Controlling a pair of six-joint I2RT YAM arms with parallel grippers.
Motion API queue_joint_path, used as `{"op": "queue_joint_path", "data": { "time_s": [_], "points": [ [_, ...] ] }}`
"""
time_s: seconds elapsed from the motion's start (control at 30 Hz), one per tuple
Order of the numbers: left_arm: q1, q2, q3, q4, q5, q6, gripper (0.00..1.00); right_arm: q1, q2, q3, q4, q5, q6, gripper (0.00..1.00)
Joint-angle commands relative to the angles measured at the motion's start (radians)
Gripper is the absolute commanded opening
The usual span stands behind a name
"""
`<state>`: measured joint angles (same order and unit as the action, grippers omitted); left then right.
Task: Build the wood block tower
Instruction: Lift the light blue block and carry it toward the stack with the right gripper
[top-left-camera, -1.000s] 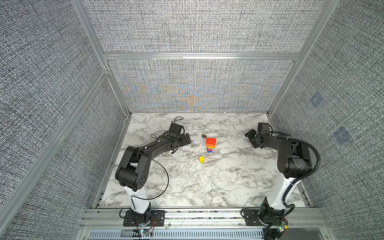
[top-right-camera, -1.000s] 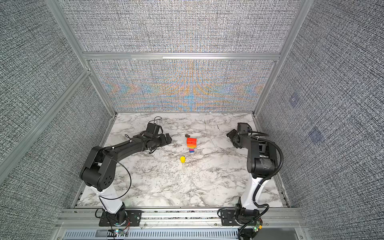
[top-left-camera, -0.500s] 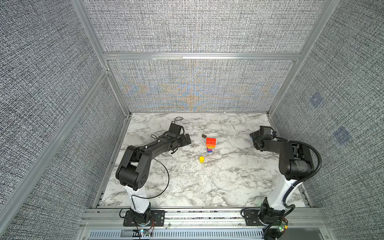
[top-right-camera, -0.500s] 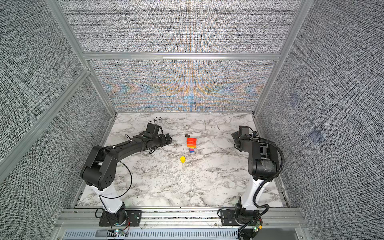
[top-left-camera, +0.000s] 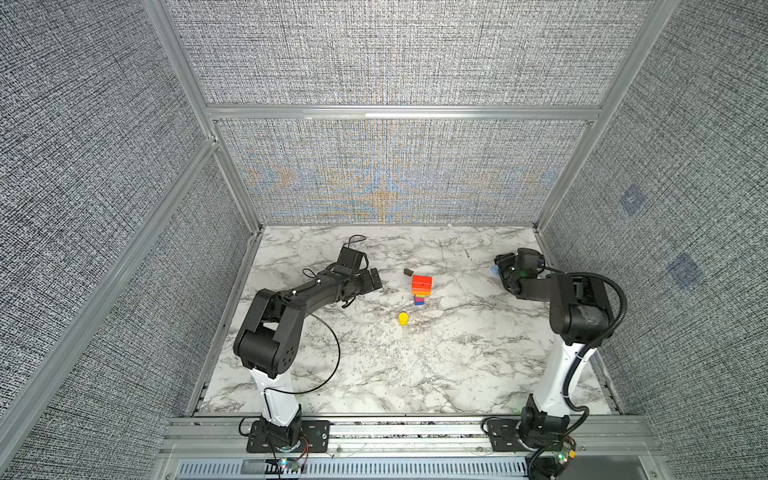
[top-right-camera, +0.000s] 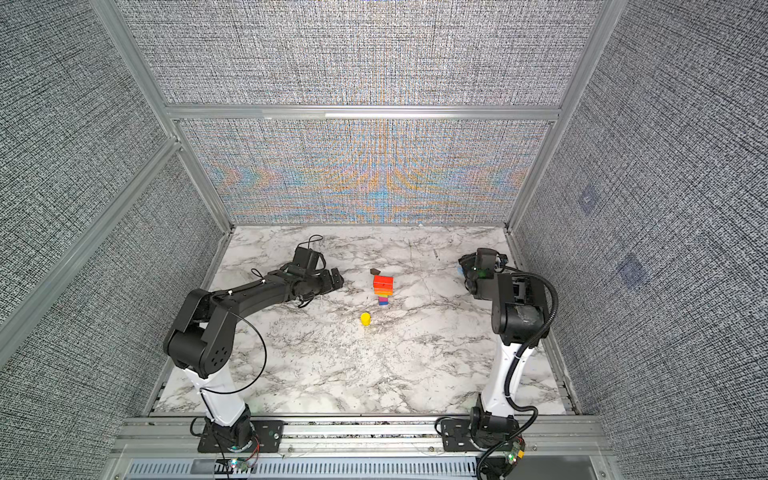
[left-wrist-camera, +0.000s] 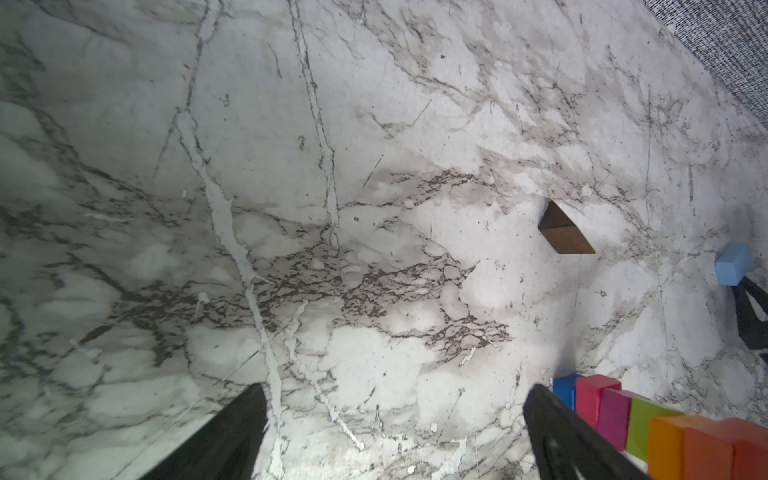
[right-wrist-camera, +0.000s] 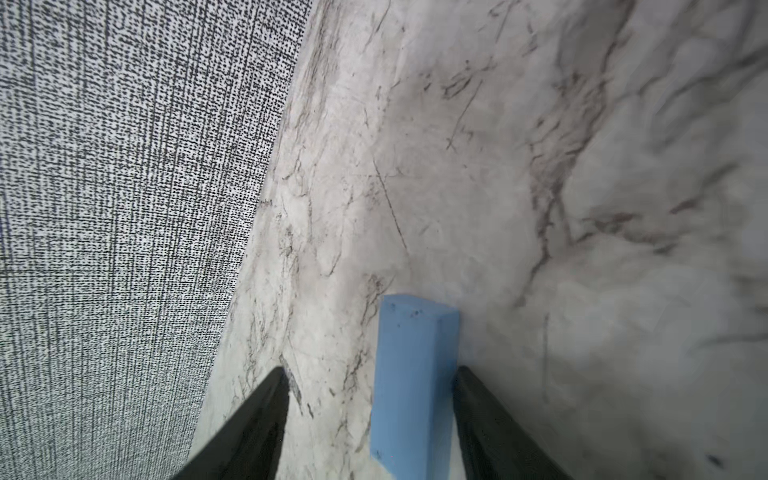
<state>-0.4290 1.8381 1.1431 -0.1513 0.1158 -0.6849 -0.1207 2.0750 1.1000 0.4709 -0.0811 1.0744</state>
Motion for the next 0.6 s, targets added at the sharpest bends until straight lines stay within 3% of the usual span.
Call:
{"op": "queue_joint_path", "data": {
  "time_s": [0.0,0.27,0.57],
  "points": [
    [0.004,0.008,0.009,0.018,0.011,0.003,0.98,0.008,0.031,0.037,-0.229,-0.039,0.017,0.65],
    [0.009,0.02,0.015,0.021,0.03,0.0,0.98,0.051,0.09,0.32,-0.713,0.057,-0.124,0.67],
    [0.013,0.019,0.012,0.026,0.048,-0.005,0.98,0.112,0.227,0.639,-1.07,0.111,-0.277,0.66]
  ]
}}
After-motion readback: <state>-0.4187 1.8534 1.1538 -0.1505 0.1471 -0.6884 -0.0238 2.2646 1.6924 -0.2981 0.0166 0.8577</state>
